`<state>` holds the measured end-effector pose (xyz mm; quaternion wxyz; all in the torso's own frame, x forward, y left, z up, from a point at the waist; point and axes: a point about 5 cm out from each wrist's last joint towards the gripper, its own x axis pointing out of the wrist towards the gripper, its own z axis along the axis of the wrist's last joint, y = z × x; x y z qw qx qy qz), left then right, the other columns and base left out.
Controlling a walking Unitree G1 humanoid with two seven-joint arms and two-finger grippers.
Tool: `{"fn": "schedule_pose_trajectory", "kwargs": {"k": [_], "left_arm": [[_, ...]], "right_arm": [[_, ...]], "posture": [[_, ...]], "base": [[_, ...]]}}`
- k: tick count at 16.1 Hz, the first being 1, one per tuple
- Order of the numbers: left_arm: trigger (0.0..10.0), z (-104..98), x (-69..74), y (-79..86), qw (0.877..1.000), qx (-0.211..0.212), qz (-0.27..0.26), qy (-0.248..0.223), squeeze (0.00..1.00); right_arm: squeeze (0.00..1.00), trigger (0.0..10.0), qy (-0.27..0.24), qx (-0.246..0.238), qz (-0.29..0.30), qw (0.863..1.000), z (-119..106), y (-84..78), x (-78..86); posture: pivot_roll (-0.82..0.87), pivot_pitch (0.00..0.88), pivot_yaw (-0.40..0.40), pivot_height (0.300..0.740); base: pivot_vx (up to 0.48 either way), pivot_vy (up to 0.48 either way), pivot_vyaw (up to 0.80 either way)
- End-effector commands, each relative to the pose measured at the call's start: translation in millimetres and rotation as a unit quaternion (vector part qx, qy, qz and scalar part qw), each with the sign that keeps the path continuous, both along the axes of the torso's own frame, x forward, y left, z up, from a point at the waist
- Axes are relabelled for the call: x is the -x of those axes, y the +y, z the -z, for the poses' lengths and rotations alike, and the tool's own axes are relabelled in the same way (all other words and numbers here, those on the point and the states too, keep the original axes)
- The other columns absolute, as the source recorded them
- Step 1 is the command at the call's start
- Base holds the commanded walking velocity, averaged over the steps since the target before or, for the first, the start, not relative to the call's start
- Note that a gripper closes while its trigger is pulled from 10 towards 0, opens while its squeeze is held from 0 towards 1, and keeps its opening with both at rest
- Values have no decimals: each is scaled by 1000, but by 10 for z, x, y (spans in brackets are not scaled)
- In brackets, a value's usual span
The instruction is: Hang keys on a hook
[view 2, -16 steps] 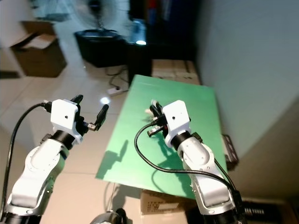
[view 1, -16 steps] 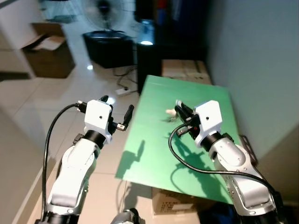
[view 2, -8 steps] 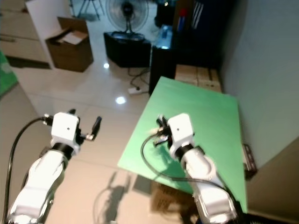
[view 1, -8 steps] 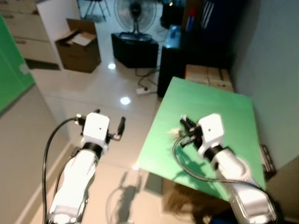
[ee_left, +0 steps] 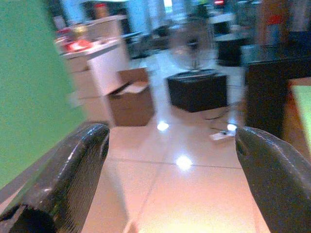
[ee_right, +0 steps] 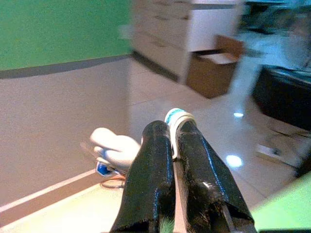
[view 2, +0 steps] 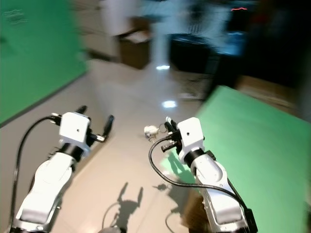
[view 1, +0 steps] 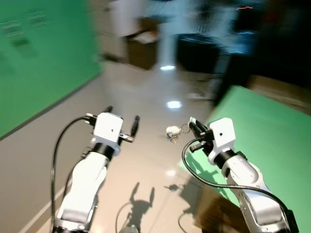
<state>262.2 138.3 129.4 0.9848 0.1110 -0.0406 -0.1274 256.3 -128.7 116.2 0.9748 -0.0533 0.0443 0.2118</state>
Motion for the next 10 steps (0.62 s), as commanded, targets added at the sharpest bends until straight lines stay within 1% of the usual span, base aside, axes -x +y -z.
{"fn": "schedule_pose_trajectory", "kwargs": {"k": [1,3,7,10], "left_arm": [[10000,-3,-3,24,1000,0,-2,1,0],[10000,-17,5,29,1000,5,0,-2,0],[10000,-13,2,65,1000,6,-20,0,0],[10000,2,0,98,1000,7,-28,6,0]], "right_arm": [[0,10000,-6,-4,-7,1000,-20,14,-4],[0,10000,-2,-3,-14,1000,-2,36,-11],[0,10000,4,3,-23,1000,19,35,-36],[0,10000,5,6,-15,1000,46,13,-65]], "posture": [[-8,0,-23,740],[-5,0,-30,740],[10,0,-49,740],[8,0,-34,740]], "base": [[0,0,794],[281,0,797],[320,0,794],[333,0,796]]}}
